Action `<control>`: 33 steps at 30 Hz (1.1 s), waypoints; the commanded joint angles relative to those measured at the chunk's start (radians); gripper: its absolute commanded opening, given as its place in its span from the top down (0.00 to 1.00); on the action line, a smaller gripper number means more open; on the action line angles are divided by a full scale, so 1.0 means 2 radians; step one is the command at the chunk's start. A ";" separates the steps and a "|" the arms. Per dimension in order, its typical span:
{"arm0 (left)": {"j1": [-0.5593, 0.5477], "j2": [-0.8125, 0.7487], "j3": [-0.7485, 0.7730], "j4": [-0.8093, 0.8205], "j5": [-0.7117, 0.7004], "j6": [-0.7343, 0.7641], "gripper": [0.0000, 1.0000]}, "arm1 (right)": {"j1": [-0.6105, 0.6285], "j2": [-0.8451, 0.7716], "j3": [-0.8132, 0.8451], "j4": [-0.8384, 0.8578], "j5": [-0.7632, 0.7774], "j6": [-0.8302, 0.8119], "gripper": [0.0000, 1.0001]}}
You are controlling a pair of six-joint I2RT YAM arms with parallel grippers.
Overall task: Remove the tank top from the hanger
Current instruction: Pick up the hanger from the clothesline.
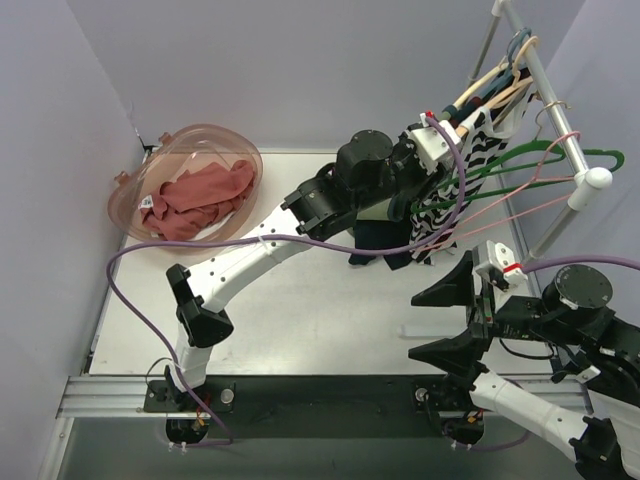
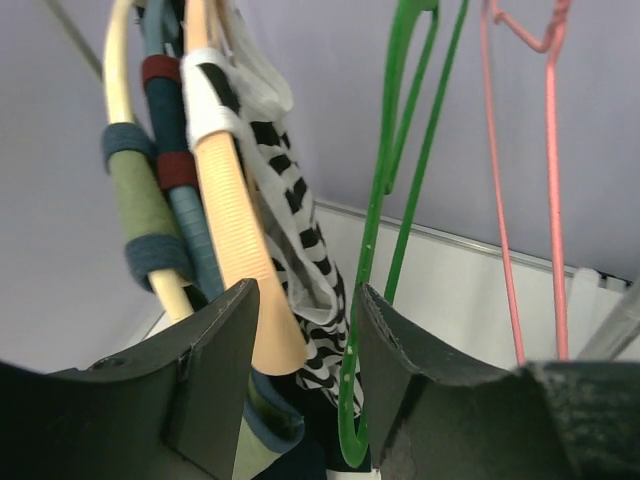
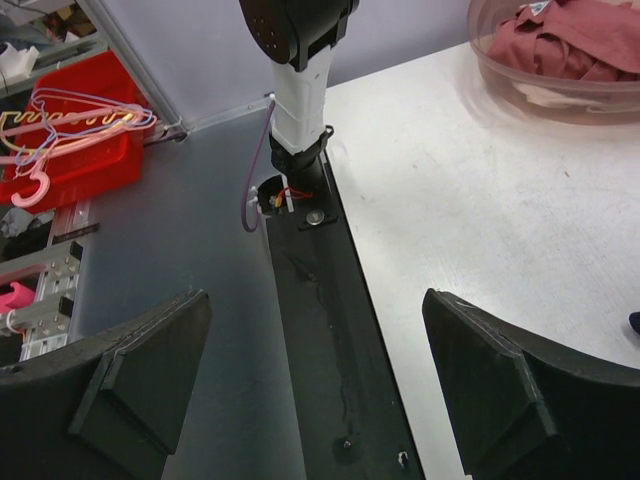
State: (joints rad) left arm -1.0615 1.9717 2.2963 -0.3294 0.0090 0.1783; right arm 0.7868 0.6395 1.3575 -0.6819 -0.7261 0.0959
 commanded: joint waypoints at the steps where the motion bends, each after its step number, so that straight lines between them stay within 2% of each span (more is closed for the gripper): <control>1: 0.001 0.005 0.054 0.033 -0.070 0.004 0.45 | 0.003 -0.010 0.027 0.007 0.030 0.028 0.08; 6: 0.008 0.050 0.128 0.009 -0.078 -0.009 0.41 | 0.002 -0.018 0.022 0.003 0.033 0.030 0.08; 14: 0.009 0.061 0.114 0.031 -0.058 -0.014 0.40 | 0.002 -0.051 -0.021 -0.006 0.016 0.021 0.08; 20: 0.009 0.076 0.122 0.052 -0.042 -0.018 0.57 | 0.002 -0.063 -0.034 -0.021 0.020 0.026 0.09; 26: 0.008 0.083 0.119 0.060 -0.029 -0.029 0.57 | 0.002 -0.060 -0.029 -0.027 0.025 0.028 0.09; 33: 0.010 0.096 0.120 0.063 -0.047 -0.013 0.57 | 0.002 -0.058 -0.028 -0.029 0.027 0.033 0.09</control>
State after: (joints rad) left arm -1.0451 2.1448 2.5103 -0.2707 -0.0673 0.1398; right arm 0.7868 0.5186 1.2964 -0.7467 -0.6693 0.1383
